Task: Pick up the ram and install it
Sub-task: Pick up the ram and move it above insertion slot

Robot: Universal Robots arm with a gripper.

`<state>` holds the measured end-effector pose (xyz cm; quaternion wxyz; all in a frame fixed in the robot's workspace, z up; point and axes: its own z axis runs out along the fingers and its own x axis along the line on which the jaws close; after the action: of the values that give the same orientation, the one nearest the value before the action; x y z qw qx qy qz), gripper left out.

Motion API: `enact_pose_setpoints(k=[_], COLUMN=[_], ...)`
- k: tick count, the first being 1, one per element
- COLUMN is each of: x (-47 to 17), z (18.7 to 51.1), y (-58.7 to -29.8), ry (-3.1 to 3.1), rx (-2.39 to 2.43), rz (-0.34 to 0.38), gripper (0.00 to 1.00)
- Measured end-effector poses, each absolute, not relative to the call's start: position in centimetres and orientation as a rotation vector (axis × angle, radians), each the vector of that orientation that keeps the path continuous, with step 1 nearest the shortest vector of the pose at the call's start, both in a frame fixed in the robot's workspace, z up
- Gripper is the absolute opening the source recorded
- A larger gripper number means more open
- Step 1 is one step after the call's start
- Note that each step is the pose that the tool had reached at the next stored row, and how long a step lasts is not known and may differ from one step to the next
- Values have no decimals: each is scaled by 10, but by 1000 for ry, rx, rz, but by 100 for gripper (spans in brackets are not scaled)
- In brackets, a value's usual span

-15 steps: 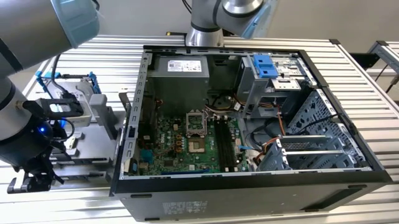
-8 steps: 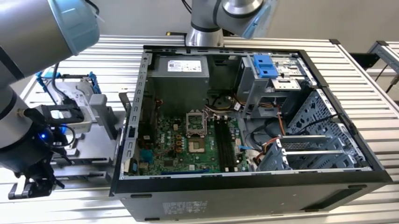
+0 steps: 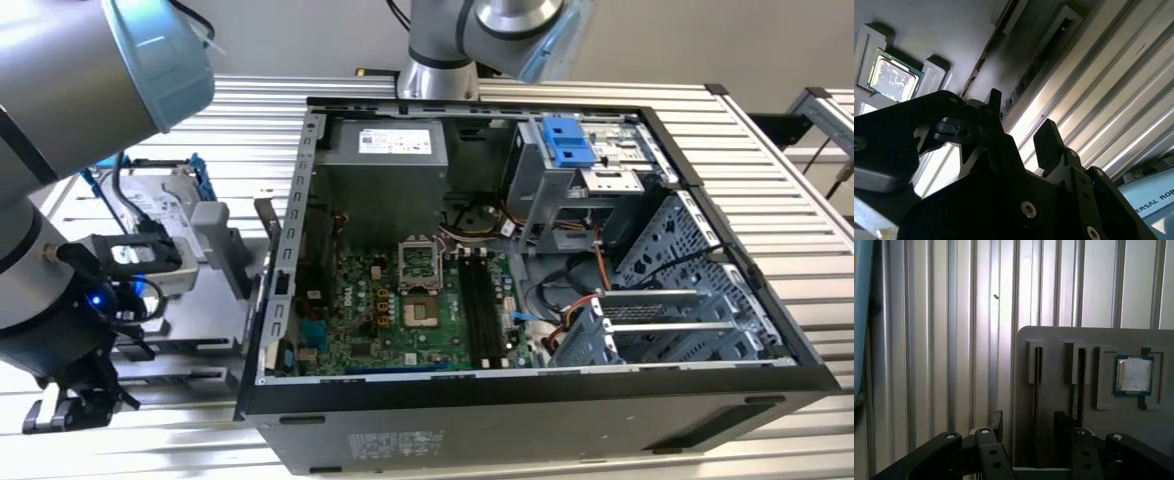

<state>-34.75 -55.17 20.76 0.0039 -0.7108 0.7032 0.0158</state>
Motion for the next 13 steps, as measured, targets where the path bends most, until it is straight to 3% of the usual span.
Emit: enact_pose_setpoints(k=[13], x=[-352], z=[195], y=[-542], ry=[2213], rx=[-2237], rz=[29], gripper=[100])
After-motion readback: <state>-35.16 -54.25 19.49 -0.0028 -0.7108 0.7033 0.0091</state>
